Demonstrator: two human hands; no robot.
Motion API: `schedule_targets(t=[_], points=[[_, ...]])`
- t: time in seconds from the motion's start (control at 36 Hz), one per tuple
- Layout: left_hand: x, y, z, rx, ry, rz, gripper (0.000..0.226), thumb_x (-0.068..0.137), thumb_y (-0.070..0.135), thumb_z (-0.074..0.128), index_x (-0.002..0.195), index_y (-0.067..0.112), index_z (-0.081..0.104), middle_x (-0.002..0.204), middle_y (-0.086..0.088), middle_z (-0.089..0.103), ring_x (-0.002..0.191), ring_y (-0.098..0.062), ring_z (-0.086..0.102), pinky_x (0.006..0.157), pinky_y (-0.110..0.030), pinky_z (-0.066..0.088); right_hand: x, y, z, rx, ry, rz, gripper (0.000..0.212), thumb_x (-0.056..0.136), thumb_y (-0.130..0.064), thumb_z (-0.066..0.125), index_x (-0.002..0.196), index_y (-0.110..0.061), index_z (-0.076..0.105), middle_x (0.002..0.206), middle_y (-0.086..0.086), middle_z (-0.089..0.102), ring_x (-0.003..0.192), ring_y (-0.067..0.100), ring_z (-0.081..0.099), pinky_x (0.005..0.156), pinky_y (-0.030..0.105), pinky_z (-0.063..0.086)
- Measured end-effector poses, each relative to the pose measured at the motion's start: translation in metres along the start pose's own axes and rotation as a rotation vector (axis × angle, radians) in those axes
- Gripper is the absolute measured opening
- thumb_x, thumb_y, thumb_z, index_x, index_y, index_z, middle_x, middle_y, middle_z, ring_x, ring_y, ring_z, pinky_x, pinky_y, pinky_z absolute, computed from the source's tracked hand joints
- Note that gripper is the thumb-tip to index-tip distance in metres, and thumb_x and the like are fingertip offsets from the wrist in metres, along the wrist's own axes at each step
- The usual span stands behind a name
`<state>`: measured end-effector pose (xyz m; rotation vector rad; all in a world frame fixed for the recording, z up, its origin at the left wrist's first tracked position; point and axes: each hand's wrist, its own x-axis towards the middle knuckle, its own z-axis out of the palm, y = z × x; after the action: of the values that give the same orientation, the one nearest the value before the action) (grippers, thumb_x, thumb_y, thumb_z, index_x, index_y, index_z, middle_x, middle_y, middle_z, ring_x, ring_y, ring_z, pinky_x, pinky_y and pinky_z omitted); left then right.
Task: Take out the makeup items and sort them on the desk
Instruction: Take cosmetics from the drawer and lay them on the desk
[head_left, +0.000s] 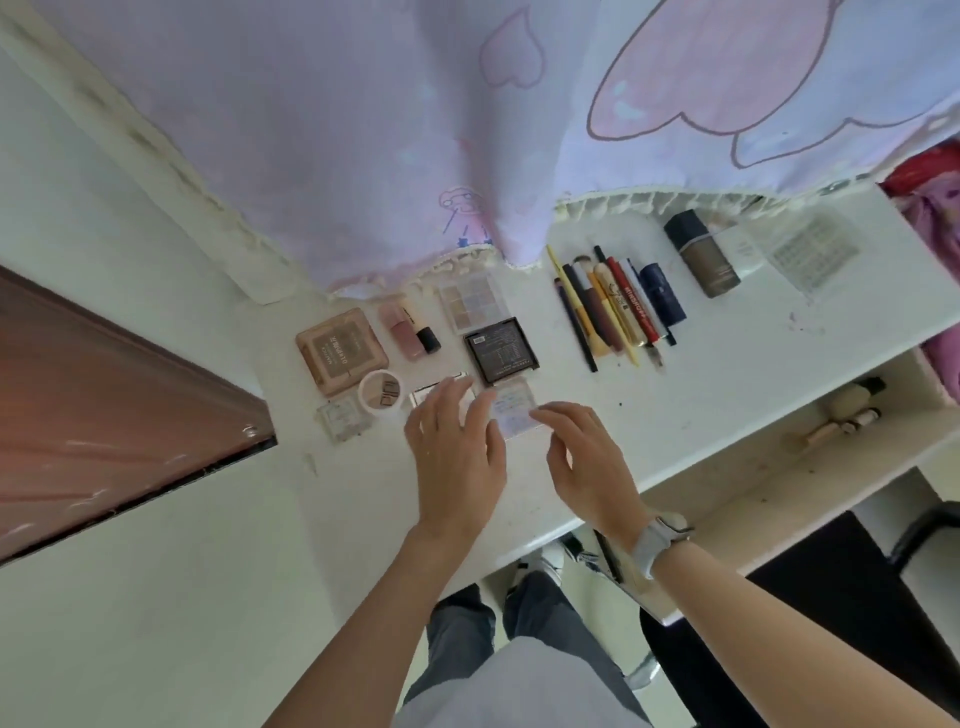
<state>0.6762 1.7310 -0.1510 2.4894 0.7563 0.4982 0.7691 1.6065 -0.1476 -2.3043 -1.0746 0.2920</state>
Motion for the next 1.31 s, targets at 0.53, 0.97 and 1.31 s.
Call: schedule_targets(t=[0.53, 0.97, 1.31], points=[[-0.003, 0.286, 0.210, -0.146, -0.742, 0.598, 0.042, 0.095, 0.014, 0.041, 0.136, 0.006, 0.042, 0.137, -0.012, 0.045, 0.126, -0.029, 0.042, 0.102, -0.039, 0.039, -0.149, 0.248, -0.172, -0.143, 0.210, 0.886, 0.034, 0.092, -0.007, 0.044, 0.125, -0.006, 0.054, 0.121, 0.011, 0.057, 0.113, 0.029, 0.050, 0.094, 0.042, 0.043], [0.003, 0.262, 0.358, 0.608, -0.782, 0.460, 0.065, 0.095, 0.011, 0.030, 0.148, 0.001, -0.006, 0.157, -0.018, -0.010, 0.144, -0.036, -0.006, 0.115, -0.049, 0.005, -0.107, 0.369, -0.171, -0.623, -0.241, 0.605, 0.048, 0.093, -0.016, 0.035, 0.140, -0.004, 0.036, 0.145, 0.013, 0.038, 0.141, 0.025, 0.021, 0.116, 0.045, -0.003], [0.017, 0.266, 0.379, 0.494, -0.638, 0.732, 0.032, 0.058, 0.009, 0.084, 0.082, 0.009, 0.064, 0.114, -0.018, 0.062, 0.103, -0.039, 0.061, 0.074, -0.049, 0.052, -0.073, 0.402, -0.164, -0.660, -0.550, 0.622, 0.044, 0.086, -0.021, 0.055, 0.129, -0.012, 0.047, 0.133, 0.012, 0.045, 0.126, 0.031, 0.033, 0.105, 0.045, 0.028]])
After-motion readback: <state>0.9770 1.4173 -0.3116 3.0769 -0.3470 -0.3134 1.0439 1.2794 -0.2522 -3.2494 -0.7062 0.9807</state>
